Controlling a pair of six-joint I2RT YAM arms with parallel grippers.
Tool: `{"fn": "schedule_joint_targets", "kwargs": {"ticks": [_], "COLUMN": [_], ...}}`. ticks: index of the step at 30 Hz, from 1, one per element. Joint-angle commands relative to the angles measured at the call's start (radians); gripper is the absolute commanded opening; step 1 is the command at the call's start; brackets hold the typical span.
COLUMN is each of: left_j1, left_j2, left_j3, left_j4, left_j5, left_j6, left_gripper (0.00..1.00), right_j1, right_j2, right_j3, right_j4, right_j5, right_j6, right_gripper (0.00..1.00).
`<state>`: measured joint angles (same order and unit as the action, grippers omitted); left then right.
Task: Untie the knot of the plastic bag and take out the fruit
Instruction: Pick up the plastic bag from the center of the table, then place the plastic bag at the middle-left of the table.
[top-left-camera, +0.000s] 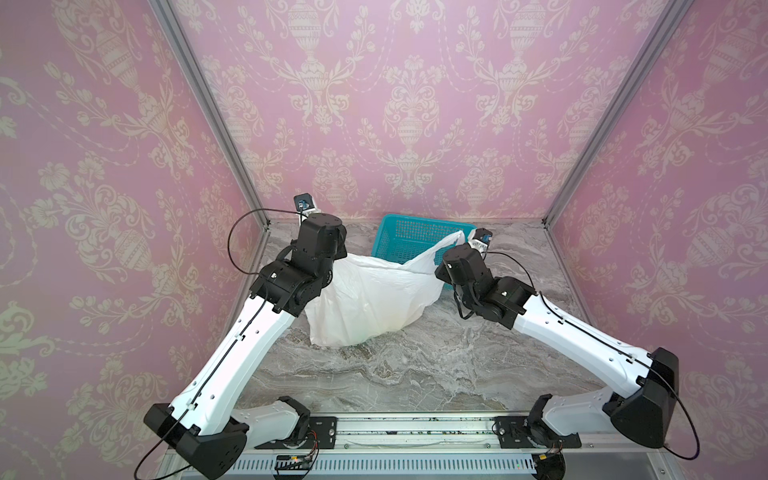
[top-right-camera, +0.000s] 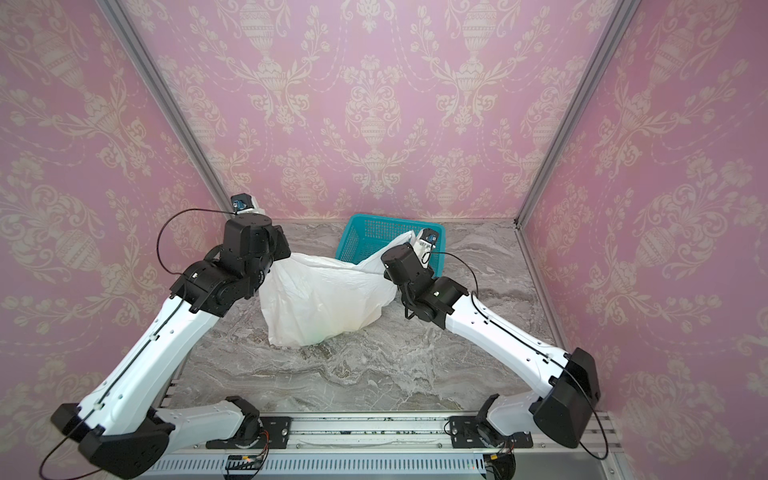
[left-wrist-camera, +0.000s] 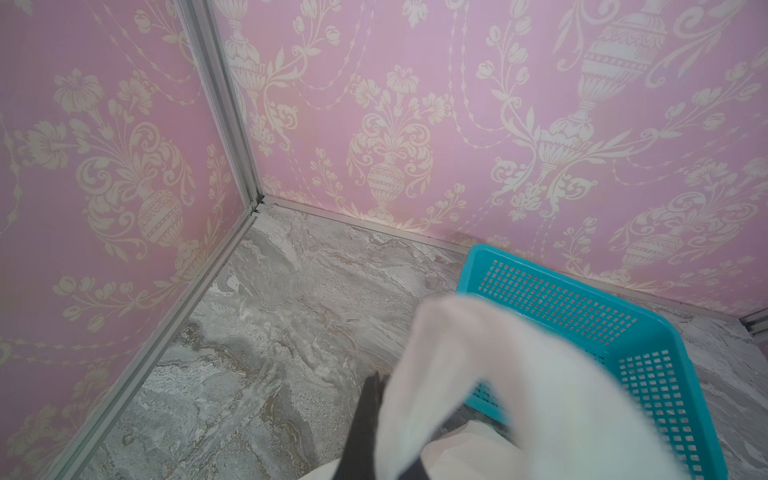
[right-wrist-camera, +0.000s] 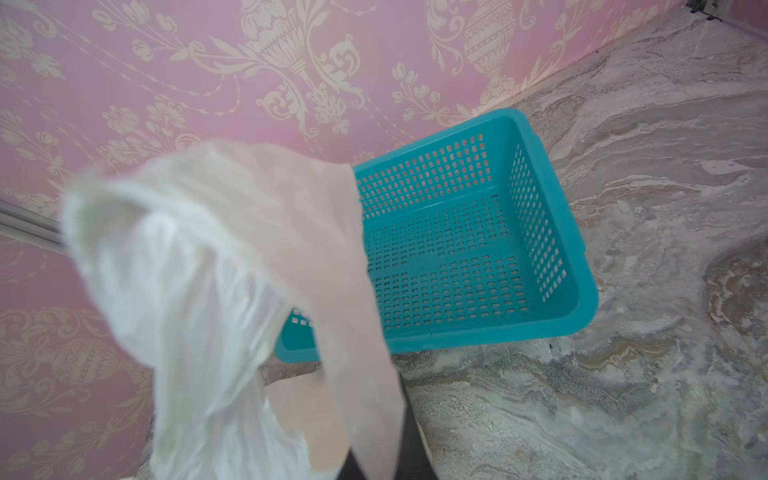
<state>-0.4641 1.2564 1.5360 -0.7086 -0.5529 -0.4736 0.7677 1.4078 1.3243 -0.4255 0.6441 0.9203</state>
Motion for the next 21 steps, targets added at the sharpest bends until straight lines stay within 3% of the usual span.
{"fn": "schedule_joint_targets", "kwargs": {"ticks": [1, 7, 13, 17, 21], "left_j1": [0.035, 0.067, 0.073, 0.073, 0.07], "left_j2": [0.032, 0.097, 0.099, 0.028, -0.089], "left_j3": [0.086, 0.2, 0.22, 0.115, -0.104], "left_j4": [-0.056, -0.113, -0.13, -0.111, -0.067], "left_j5": [0.062, 0.053, 0.059, 0.133, 0.249], "left_j6": [-0.02, 0.003, 0.003, -0.032, -0.103], "left_gripper": [0.0, 0.0, 0.0, 0.0, 0.0], "right_j1": [-0.007, -0.005, -0.007, -0.008, -0.009], "right_j2": [0.038, 0.108, 0.143, 0.149, 0.089], "right_j3": [0.1, 0.221, 0.248, 0.246, 0.104], "right_j4": [-0.07, -0.012, 0.228, 0.193, 0.183], "right_j5": [0.047, 0.046, -0.068, -0.078, -0.038], "right_j6": [0.019, -0.006, -0.153, -0.158, -0.085], "right_gripper": [0.0, 0.0, 0.0, 0.0, 0.0]}}
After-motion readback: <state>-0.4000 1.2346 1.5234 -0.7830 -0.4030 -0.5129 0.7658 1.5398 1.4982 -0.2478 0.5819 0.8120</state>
